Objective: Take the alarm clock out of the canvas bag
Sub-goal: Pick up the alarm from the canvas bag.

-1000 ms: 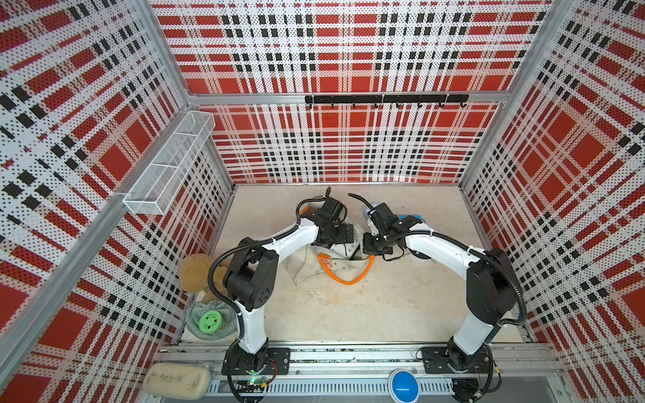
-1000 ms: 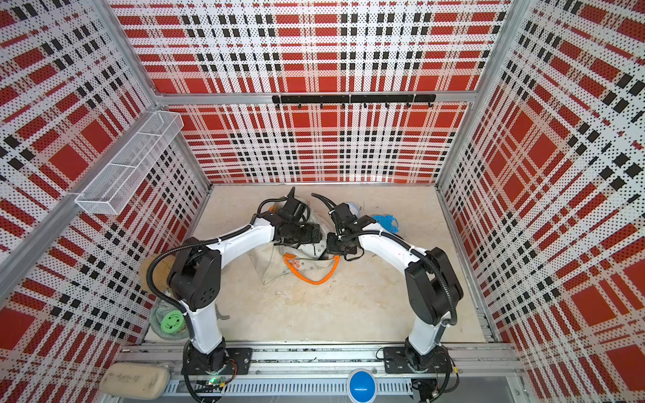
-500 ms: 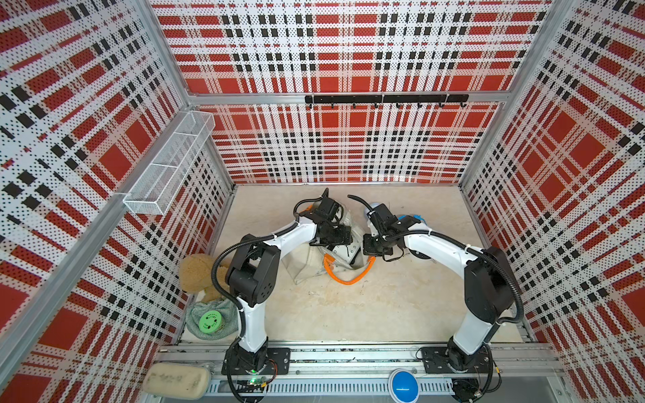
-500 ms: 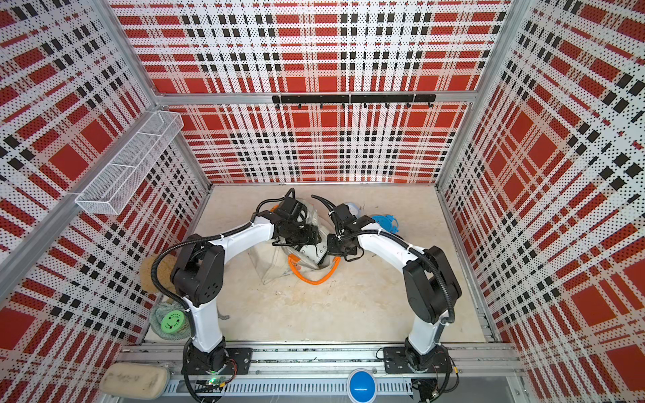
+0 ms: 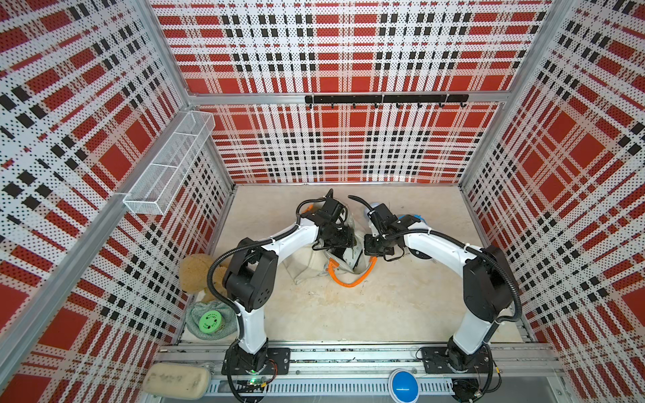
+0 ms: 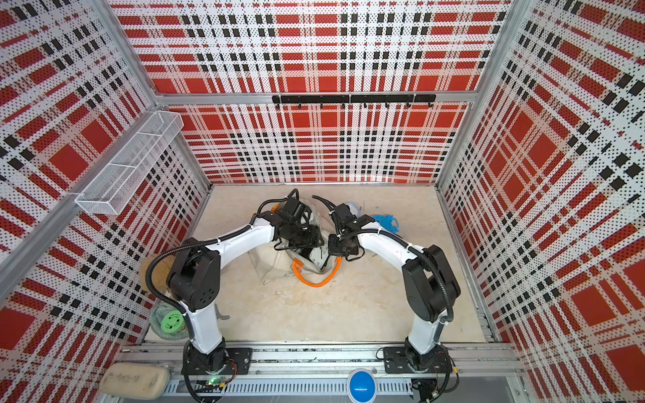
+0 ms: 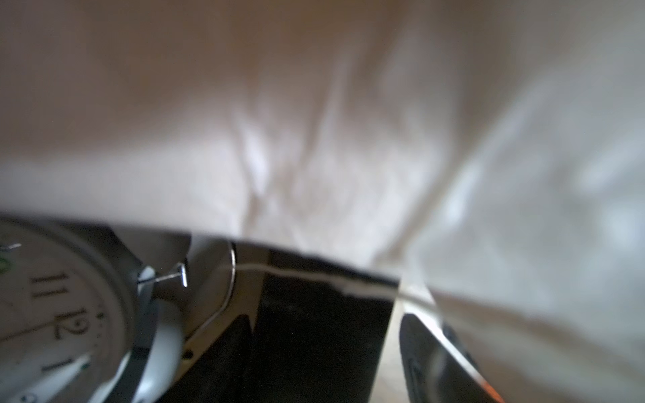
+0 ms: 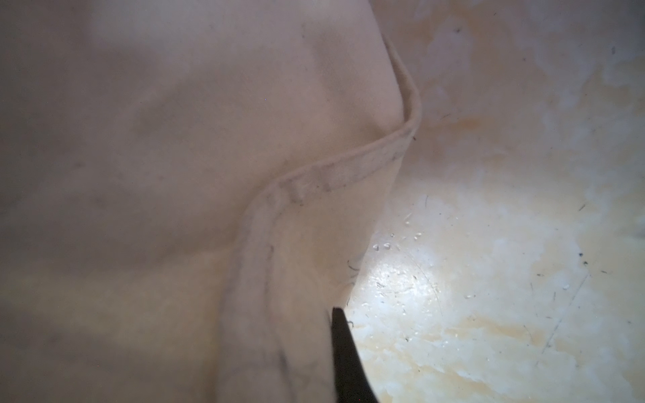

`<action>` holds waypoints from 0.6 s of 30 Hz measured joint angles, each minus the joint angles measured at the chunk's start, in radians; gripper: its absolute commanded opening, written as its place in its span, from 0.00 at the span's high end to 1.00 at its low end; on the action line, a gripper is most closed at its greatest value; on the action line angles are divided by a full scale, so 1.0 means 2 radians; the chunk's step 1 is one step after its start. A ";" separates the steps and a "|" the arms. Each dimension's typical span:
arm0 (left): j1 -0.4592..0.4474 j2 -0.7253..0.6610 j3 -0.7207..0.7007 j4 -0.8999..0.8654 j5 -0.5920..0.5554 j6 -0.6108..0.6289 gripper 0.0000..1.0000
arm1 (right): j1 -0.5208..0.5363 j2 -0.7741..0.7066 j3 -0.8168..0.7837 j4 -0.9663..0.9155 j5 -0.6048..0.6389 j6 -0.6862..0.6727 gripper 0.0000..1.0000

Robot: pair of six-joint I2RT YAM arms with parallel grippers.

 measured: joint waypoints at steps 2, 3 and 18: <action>-0.006 -0.001 -0.001 -0.004 0.000 0.000 0.38 | 0.000 0.000 0.000 0.000 0.001 0.000 0.95; -0.008 -0.001 -0.001 -0.006 -0.002 0.000 0.38 | 0.000 0.000 0.000 0.001 0.001 0.000 0.95; -0.023 0.001 0.001 -0.022 -0.045 0.008 0.64 | 0.000 0.000 0.001 0.001 0.006 -0.001 0.89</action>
